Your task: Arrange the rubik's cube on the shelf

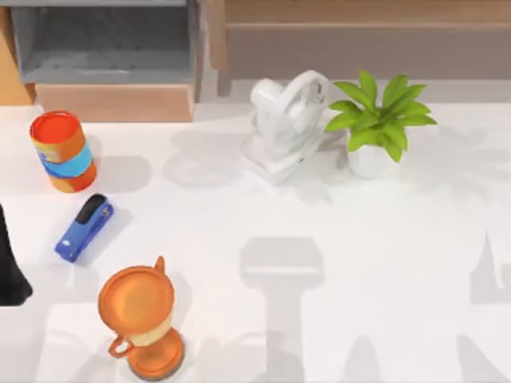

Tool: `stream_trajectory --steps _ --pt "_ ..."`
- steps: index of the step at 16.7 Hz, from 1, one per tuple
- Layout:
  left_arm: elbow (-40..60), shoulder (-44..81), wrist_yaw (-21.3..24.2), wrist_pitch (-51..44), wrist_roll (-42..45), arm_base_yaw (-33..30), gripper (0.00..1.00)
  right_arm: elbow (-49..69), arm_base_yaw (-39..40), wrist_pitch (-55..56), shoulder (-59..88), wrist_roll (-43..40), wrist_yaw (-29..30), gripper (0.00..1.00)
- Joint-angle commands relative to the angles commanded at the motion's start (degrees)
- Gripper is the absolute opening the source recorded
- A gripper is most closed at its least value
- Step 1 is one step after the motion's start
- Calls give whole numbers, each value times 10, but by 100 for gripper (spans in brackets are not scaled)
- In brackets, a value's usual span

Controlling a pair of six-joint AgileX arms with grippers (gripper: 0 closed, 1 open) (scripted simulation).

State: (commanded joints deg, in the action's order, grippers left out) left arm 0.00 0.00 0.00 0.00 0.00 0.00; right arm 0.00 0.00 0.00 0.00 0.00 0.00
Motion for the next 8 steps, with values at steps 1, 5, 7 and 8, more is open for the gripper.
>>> stream_trajectory --steps 1,5,7,8 --pt "0 0 0 0 0 0 100 0 0 0 0 0 0 100" --pt "3 31 6 6 22 9 100 0 0 0 0 0 0 100" --pt "10 82 17 18 59 25 100 0 0 0 0 0 0 100" --pt "16 116 25 27 82 35 100 0 0 0 0 0 0 100"
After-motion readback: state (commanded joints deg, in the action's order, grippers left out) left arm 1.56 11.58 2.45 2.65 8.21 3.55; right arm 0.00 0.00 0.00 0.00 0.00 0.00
